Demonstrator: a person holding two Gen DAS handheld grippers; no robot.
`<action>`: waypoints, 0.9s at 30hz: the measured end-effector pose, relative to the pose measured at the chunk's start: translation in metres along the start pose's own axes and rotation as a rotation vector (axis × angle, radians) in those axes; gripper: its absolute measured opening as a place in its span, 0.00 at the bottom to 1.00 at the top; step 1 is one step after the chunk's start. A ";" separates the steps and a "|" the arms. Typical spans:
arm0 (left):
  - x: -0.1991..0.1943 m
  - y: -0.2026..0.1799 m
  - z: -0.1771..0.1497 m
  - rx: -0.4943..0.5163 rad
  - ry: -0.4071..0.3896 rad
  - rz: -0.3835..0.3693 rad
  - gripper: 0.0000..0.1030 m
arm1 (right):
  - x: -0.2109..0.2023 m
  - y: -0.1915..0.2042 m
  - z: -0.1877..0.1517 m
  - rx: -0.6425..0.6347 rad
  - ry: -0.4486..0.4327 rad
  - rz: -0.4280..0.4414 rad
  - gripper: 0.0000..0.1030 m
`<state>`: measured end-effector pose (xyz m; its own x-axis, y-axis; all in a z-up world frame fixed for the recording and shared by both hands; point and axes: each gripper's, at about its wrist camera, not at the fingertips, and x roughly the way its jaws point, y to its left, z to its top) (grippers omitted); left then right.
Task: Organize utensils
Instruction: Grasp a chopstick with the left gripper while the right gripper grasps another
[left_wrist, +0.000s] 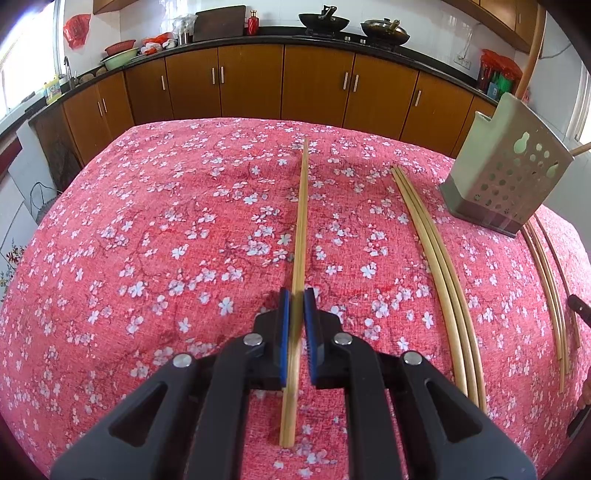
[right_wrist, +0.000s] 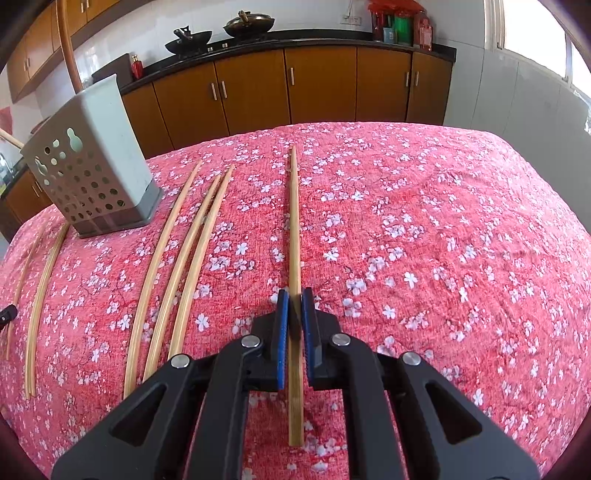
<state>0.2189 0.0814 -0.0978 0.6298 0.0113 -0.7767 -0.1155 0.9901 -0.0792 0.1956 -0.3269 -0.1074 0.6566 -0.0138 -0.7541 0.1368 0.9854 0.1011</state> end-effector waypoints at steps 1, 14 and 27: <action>0.000 0.000 0.000 0.000 0.000 0.000 0.11 | 0.000 0.001 0.000 0.001 0.000 0.000 0.09; 0.000 0.000 0.000 0.009 0.000 0.009 0.11 | 0.000 0.003 0.004 0.004 0.003 -0.002 0.09; -0.004 -0.013 -0.003 0.078 0.001 0.060 0.08 | -0.003 0.008 0.001 -0.006 0.003 -0.015 0.08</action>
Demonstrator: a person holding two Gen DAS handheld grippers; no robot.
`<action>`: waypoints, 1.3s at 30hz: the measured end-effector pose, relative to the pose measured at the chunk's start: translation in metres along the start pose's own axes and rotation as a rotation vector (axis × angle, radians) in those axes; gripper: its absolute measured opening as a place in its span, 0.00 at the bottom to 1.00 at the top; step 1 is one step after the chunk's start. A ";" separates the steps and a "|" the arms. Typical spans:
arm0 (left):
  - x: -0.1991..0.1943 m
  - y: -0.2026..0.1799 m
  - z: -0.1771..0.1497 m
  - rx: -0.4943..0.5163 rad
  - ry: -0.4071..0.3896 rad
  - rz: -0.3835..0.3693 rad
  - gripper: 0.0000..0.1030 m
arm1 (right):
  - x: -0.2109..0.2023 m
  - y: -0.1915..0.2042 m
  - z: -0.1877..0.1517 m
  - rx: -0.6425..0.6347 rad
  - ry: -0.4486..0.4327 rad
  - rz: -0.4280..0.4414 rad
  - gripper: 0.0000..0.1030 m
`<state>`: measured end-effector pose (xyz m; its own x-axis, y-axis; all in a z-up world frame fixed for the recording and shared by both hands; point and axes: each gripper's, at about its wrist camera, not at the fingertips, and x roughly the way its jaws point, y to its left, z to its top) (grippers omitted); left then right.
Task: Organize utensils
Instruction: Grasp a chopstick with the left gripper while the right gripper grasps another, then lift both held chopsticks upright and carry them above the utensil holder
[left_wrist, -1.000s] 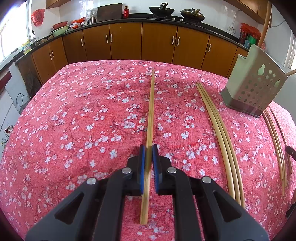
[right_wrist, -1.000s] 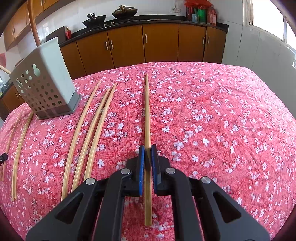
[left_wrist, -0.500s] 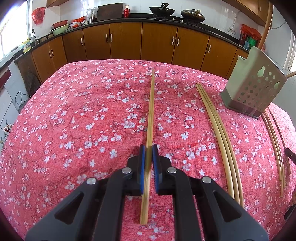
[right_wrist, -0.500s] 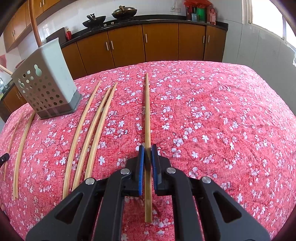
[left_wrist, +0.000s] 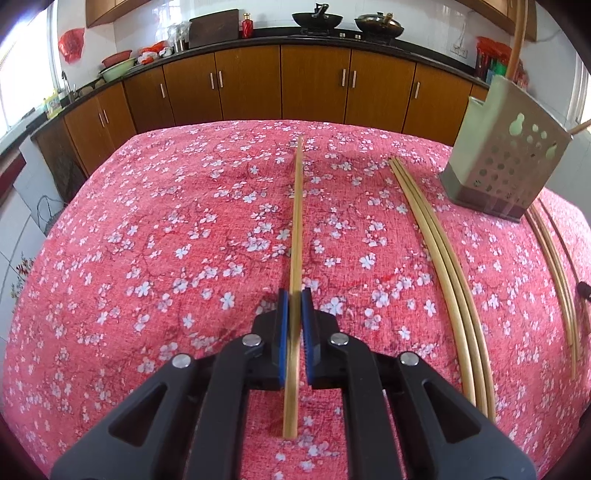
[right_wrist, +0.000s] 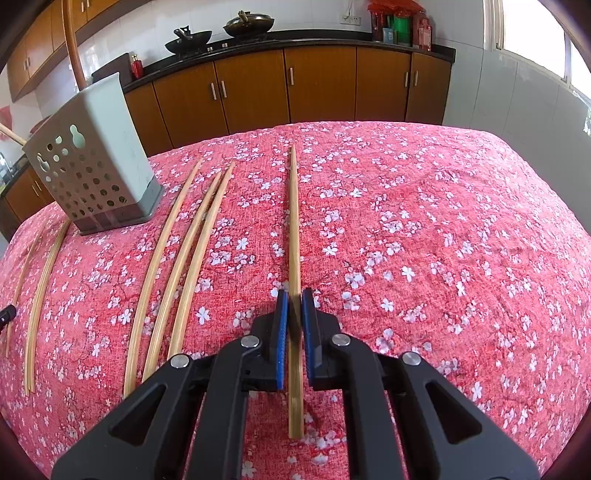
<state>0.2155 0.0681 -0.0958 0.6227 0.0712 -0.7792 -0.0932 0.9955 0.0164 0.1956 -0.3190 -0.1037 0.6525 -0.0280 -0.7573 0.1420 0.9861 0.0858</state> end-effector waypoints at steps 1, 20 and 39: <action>0.000 -0.003 0.000 0.016 0.002 0.007 0.08 | -0.001 0.000 0.000 -0.003 0.001 -0.001 0.08; -0.123 0.007 0.069 -0.028 -0.310 -0.090 0.08 | -0.114 -0.006 0.068 0.030 -0.352 0.068 0.08; -0.236 -0.017 0.093 0.049 -0.439 -0.306 0.08 | -0.220 0.022 0.106 0.003 -0.443 0.388 0.08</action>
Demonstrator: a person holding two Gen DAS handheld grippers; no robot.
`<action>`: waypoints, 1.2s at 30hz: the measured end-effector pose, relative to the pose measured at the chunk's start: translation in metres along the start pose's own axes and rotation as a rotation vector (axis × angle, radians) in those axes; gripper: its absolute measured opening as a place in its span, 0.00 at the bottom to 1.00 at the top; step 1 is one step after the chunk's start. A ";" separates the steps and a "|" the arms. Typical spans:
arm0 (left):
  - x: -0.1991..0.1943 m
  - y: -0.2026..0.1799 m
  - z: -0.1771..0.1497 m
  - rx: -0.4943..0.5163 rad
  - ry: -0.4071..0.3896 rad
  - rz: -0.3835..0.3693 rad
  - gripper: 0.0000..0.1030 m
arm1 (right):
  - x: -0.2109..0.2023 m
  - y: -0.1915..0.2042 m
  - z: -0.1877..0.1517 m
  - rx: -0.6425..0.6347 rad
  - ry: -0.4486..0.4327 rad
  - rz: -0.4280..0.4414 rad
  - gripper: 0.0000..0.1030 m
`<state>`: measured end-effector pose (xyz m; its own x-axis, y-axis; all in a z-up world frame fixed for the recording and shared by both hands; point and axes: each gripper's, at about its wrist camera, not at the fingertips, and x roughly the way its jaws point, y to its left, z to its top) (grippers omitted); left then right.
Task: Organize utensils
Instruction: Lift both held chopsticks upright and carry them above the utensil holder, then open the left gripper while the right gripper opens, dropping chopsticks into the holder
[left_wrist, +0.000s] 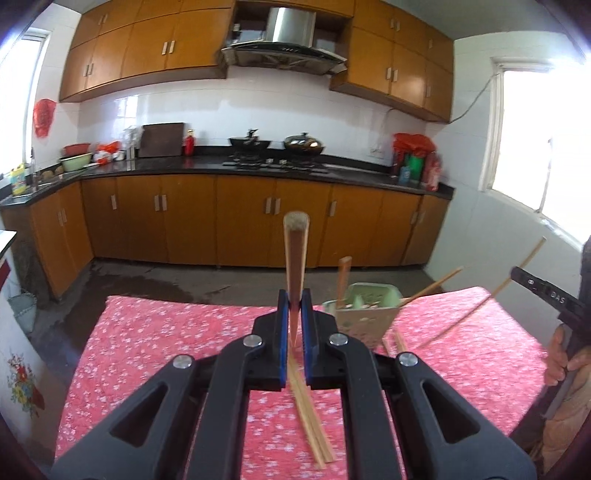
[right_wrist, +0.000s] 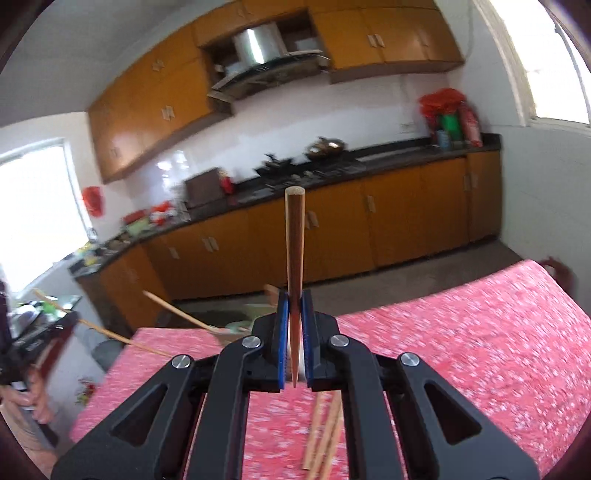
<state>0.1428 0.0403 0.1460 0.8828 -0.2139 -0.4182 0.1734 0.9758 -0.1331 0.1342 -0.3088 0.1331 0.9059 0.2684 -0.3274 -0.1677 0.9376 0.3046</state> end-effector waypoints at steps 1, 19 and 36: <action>-0.004 -0.005 0.003 -0.001 -0.011 -0.017 0.08 | -0.002 0.004 0.004 -0.002 -0.010 0.014 0.08; 0.094 -0.069 0.019 0.052 -0.031 -0.045 0.08 | 0.090 0.048 0.012 -0.093 -0.067 -0.078 0.08; 0.091 -0.033 0.018 -0.071 -0.062 -0.050 0.27 | 0.066 0.037 0.015 -0.072 -0.129 -0.117 0.35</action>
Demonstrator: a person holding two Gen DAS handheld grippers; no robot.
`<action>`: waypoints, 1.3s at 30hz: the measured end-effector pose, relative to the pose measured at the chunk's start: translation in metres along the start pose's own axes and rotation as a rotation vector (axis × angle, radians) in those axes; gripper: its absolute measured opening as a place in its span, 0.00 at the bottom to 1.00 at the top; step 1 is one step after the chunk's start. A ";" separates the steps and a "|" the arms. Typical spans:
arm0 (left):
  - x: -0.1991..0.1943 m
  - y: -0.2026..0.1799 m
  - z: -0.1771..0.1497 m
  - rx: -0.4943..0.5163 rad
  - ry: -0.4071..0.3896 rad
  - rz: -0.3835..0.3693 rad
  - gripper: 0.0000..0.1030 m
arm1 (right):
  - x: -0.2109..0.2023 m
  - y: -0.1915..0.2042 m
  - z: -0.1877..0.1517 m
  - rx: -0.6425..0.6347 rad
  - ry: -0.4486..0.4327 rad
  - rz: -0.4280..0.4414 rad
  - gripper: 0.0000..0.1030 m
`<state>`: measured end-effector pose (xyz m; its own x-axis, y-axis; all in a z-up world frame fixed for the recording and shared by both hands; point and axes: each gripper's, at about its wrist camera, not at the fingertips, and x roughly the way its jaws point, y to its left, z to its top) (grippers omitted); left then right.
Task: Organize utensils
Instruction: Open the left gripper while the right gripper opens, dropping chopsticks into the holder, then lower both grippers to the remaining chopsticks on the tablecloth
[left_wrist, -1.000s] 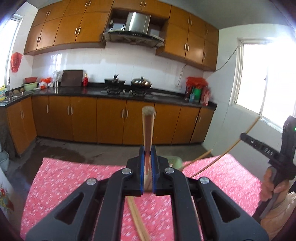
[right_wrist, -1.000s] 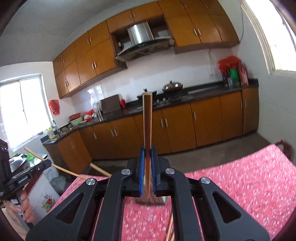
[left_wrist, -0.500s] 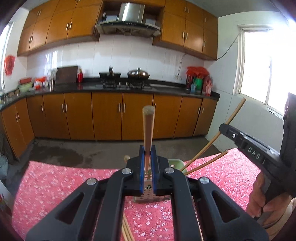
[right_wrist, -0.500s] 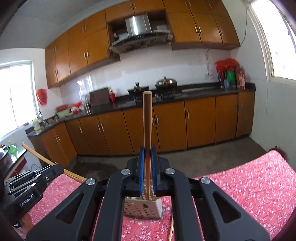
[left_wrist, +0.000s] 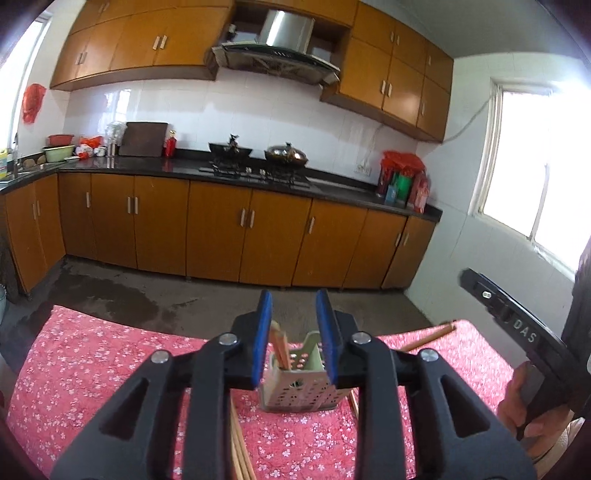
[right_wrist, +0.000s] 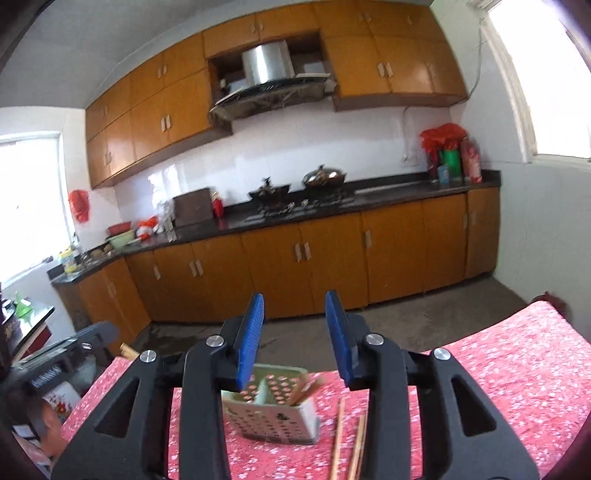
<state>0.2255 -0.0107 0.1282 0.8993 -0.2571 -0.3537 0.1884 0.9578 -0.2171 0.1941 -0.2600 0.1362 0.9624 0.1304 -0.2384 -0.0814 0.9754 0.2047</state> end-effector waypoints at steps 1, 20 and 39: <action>-0.006 0.005 0.001 -0.004 -0.010 0.010 0.28 | -0.007 -0.006 0.001 0.008 -0.013 -0.019 0.36; 0.028 0.109 -0.156 -0.083 0.403 0.184 0.27 | 0.061 -0.087 -0.193 0.095 0.631 -0.100 0.19; 0.061 0.058 -0.214 -0.001 0.559 0.094 0.12 | 0.062 -0.078 -0.219 0.005 0.644 -0.245 0.07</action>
<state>0.2073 0.0017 -0.1007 0.5664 -0.2002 -0.7994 0.1169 0.9797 -0.1626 0.2038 -0.2892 -0.1025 0.6073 -0.0127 -0.7944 0.1215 0.9896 0.0771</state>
